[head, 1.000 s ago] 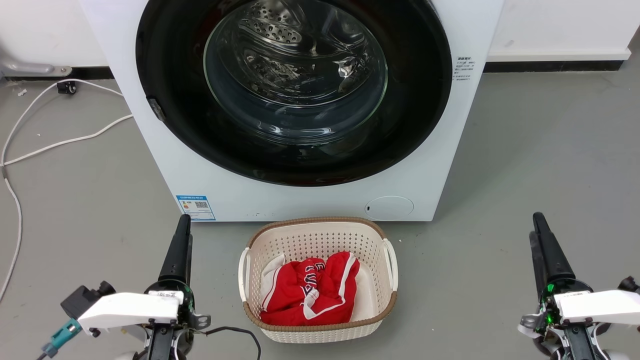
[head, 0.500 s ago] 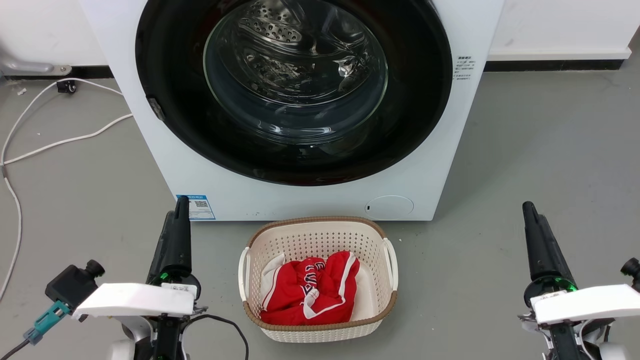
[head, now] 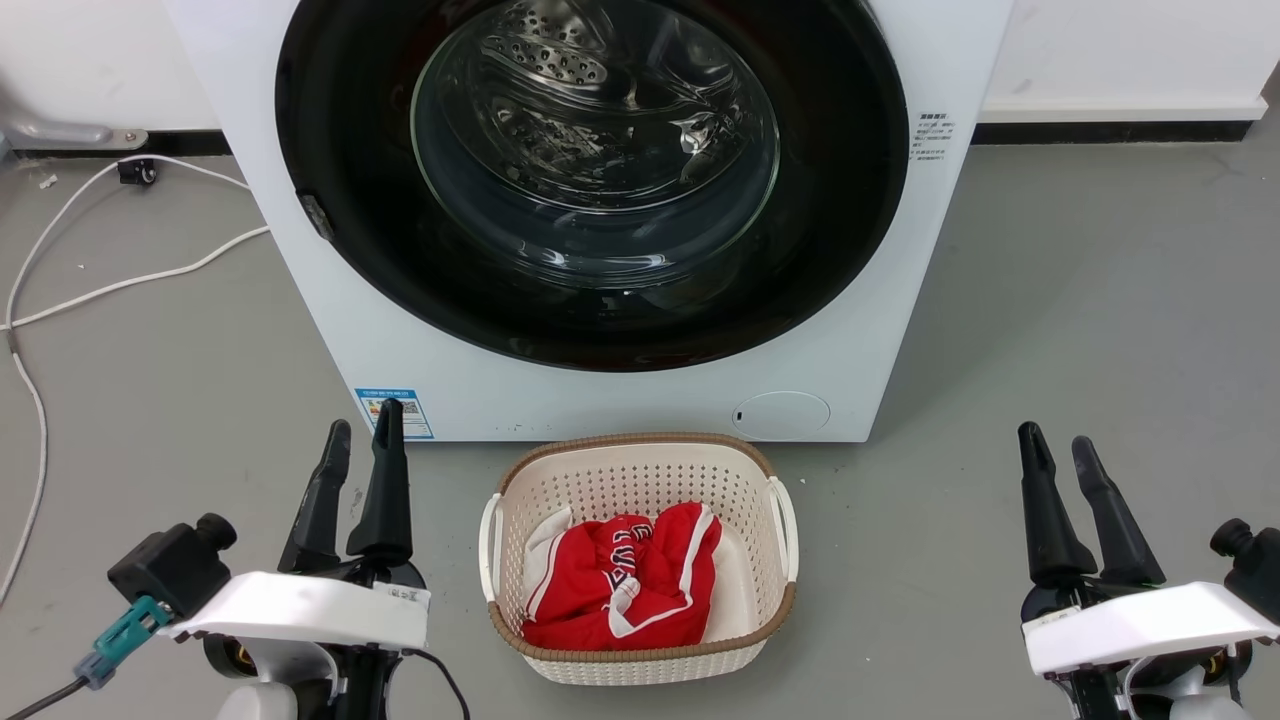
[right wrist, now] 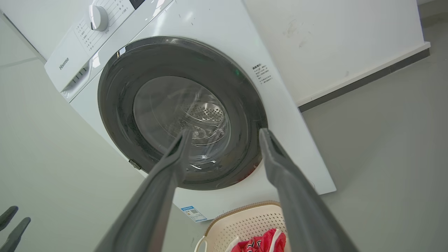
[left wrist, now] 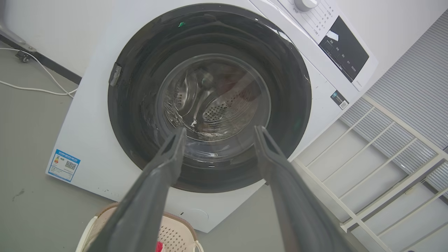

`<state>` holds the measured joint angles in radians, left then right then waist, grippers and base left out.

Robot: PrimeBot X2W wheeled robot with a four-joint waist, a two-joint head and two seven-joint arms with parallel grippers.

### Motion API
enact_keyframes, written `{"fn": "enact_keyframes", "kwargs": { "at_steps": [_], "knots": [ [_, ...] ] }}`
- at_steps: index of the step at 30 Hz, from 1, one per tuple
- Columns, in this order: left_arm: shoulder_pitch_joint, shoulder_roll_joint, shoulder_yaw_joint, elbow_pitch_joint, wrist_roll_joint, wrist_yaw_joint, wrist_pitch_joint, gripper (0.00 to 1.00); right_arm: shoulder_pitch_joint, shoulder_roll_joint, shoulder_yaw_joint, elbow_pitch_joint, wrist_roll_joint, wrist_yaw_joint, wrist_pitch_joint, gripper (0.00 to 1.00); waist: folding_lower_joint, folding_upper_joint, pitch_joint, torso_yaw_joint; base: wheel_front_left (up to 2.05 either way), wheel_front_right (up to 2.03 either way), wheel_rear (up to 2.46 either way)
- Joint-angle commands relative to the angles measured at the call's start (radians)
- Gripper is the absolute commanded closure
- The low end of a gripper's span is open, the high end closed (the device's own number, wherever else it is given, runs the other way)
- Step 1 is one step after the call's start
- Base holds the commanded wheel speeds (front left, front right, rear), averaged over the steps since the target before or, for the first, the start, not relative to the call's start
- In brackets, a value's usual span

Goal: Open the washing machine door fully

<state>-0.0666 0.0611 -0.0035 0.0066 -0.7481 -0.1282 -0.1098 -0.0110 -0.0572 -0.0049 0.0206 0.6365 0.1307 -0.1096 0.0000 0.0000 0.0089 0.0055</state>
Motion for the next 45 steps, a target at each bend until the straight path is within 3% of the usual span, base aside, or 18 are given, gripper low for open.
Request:
{"fn": "enact_keyframes", "kwargs": {
  "at_steps": [1,19,39,45],
  "knots": [
    [-0.001,0.010,-0.005,-0.015,0.039,-0.002,-0.009,0.00,0.000,0.001,0.001,-0.011,-0.037,0.000,-0.008,0.00,0.0000,0.0000,0.000,0.000,0.00,0.00,0.00],
    [0.020,0.050,-0.052,-0.011,0.340,0.042,-0.056,0.00,0.010,0.004,-0.003,-0.014,-0.300,0.000,-0.011,0.00,0.0000,0.0000,0.001,0.002,0.00,0.00,0.00],
    [0.033,0.084,-0.098,-0.035,0.520,0.127,-0.103,0.00,0.032,0.006,-0.007,-0.037,-0.496,0.000,-0.030,0.00,0.0000,0.0000,0.001,0.010,0.00,0.00,0.00],
    [0.039,0.085,-0.103,-0.038,0.558,0.130,-0.116,0.00,0.035,0.007,-0.009,-0.040,-0.535,0.000,-0.029,0.00,0.0000,0.0000,0.001,0.015,0.00,0.00,0.00]
  ]
}}
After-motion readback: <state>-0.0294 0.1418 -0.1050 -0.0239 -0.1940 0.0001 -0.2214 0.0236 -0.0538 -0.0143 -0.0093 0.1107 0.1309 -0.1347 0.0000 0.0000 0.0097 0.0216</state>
